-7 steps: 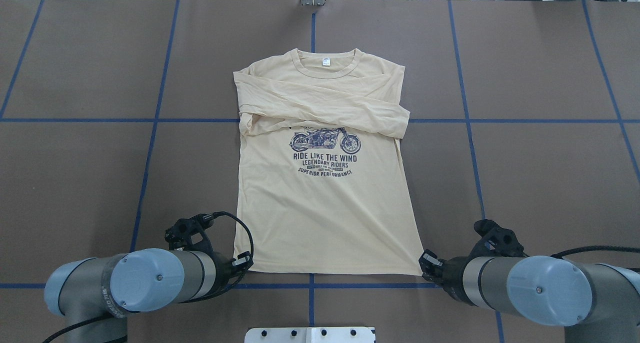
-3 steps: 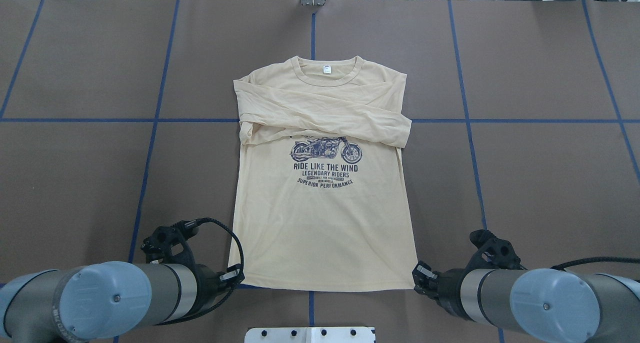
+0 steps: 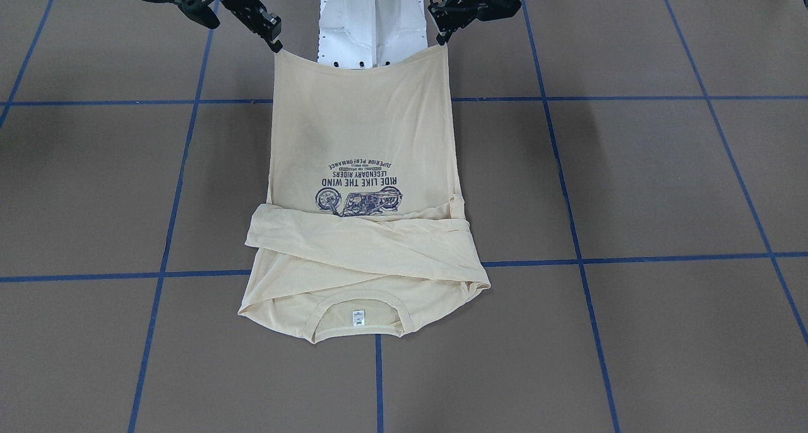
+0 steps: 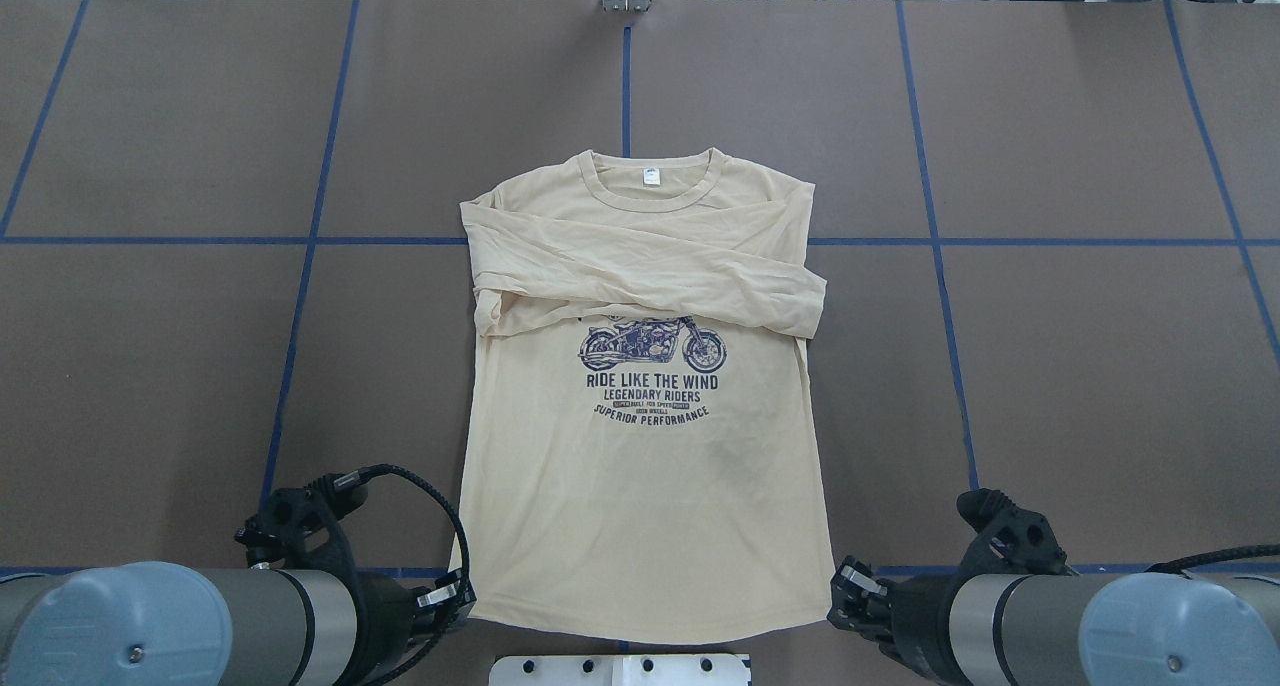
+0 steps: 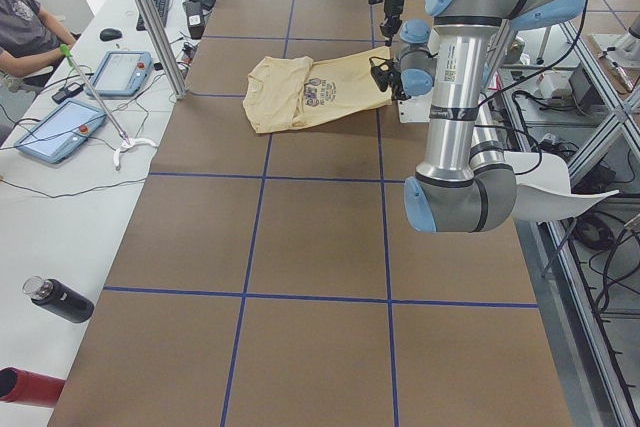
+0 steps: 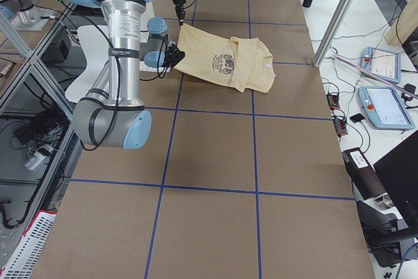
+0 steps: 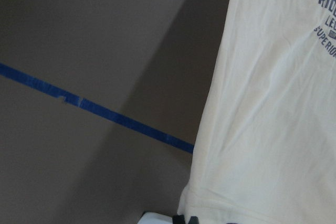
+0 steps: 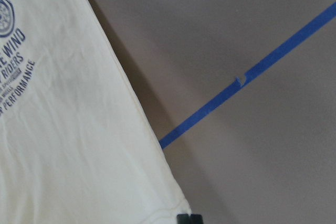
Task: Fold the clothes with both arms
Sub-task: 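Lift the hem with both grippers and fold it up onto the collar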
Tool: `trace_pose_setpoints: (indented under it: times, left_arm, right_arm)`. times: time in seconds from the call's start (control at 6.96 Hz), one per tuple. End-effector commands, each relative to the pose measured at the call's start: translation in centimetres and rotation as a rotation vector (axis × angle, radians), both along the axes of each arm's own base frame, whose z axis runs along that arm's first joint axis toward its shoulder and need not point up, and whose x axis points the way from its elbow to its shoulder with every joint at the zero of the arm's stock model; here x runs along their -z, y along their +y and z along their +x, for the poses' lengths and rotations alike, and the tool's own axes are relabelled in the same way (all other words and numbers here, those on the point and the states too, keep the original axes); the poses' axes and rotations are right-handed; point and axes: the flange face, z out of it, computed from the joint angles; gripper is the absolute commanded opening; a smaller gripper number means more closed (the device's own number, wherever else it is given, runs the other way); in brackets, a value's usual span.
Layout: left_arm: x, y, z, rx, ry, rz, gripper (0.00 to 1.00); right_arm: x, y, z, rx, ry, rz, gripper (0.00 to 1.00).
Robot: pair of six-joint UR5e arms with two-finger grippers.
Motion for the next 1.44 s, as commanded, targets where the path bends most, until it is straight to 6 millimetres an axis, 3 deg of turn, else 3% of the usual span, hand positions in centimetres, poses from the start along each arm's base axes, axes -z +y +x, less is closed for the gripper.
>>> trace_pose_setpoints:
  times: [0.0, 0.14, 0.29, 0.43, 0.57, 0.86, 1.01, 1.29]
  left_arm:
    - [1.1, -3.1, -1.8, 0.053, 0.023, 0.026, 0.00]
    - [2.4, -6.8, -3.0, 0.086, 0.034, 0.134, 0.00]
    - [1.9, -11.1, -4.0, 0.135, -0.001, 0.214, 0.00]
    - [2.0, -17.2, -3.1, 0.208, -0.036, 0.218, 0.00]
    - [0.8, -22.6, -2.0, 0.250, -0.066, 0.220, 0.00]
    - [-3.2, -28.5, -1.3, 0.296, -0.058, 0.281, 0.00]
    - [-2.5, -29.9, -2.7, 0.318, -0.053, 0.307, 0.00]
    - [-1.1, -33.0, -3.3, 0.349, -0.066, 0.332, 0.00]
  right_arm:
    - [-0.3, -4.8, 2.4, -0.062, 0.022, -0.024, 0.00]
    - [0.3, -10.4, 1.6, -0.074, 0.019, 0.010, 0.00]
    - [0.0, -16.8, 0.5, -0.062, 0.056, 0.031, 0.00]
    - [0.5, -22.4, 0.6, -0.093, 0.086, 0.035, 0.00]
    - [0.5, -27.3, 1.9, -0.094, 0.136, 0.074, 0.00]
    - [0.1, -34.5, 3.4, -0.126, 0.204, 0.107, 0.00]
    - [0.7, -36.8, 4.8, -0.151, 0.197, 0.099, 0.00]
    - [1.9, -42.2, 2.3, -0.144, 0.237, 0.105, 0.00]
